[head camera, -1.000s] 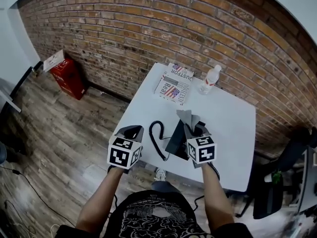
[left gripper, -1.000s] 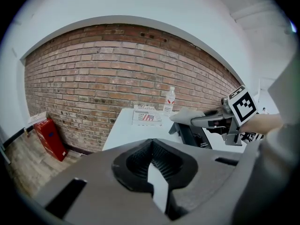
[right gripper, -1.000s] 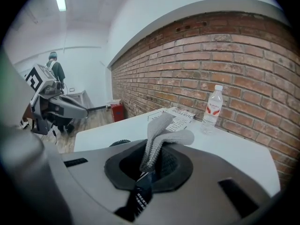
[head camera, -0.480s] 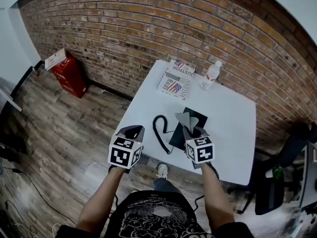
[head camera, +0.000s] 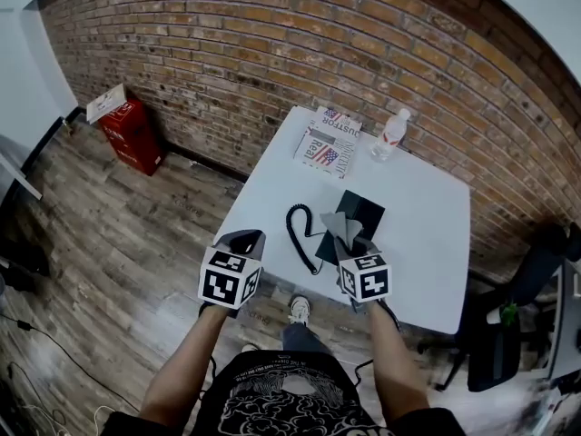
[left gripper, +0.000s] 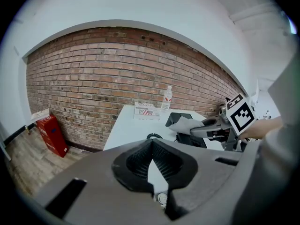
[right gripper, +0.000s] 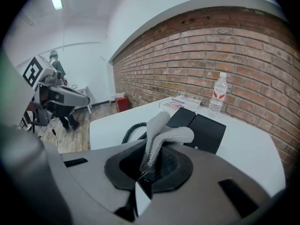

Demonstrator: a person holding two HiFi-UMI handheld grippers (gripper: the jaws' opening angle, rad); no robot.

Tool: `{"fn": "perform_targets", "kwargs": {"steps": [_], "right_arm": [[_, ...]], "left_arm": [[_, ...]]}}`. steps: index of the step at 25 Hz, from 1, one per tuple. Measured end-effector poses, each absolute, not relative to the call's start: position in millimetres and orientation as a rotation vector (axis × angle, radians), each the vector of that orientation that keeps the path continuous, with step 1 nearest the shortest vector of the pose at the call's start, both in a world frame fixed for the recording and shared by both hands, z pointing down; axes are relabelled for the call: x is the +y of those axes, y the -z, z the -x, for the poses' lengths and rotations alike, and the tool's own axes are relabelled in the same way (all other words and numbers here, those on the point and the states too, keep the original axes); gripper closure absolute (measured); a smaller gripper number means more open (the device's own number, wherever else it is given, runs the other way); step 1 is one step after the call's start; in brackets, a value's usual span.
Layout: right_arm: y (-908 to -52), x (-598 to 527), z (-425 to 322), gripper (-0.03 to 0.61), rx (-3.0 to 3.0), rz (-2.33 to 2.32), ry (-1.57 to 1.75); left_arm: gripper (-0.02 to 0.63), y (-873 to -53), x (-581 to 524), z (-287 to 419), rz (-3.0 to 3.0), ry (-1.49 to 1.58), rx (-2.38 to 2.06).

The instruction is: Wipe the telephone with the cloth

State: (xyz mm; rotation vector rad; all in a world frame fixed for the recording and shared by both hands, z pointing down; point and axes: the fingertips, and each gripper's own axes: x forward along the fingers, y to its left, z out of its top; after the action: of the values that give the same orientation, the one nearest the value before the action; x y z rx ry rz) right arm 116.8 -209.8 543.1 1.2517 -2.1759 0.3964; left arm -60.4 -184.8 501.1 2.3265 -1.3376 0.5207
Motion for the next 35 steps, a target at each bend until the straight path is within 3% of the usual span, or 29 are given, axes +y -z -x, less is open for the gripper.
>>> {"fn": "perform_targets", "kwargs": {"steps": [27, 35], "right_arm": [[-582.5, -146.7, -89.7, 0.569, -2.163, -1.211, -0.484], [-547.6, -160.5, -96.8, 0.569, -2.199, -1.273, -0.402]], "left_arm": [[0.607, -520.2, -130.4, 78.2, -2.316, -0.575, -1.311], [0.607, -518.7, -140.3, 72.2, -2.331, -0.569, -1.296]]}}
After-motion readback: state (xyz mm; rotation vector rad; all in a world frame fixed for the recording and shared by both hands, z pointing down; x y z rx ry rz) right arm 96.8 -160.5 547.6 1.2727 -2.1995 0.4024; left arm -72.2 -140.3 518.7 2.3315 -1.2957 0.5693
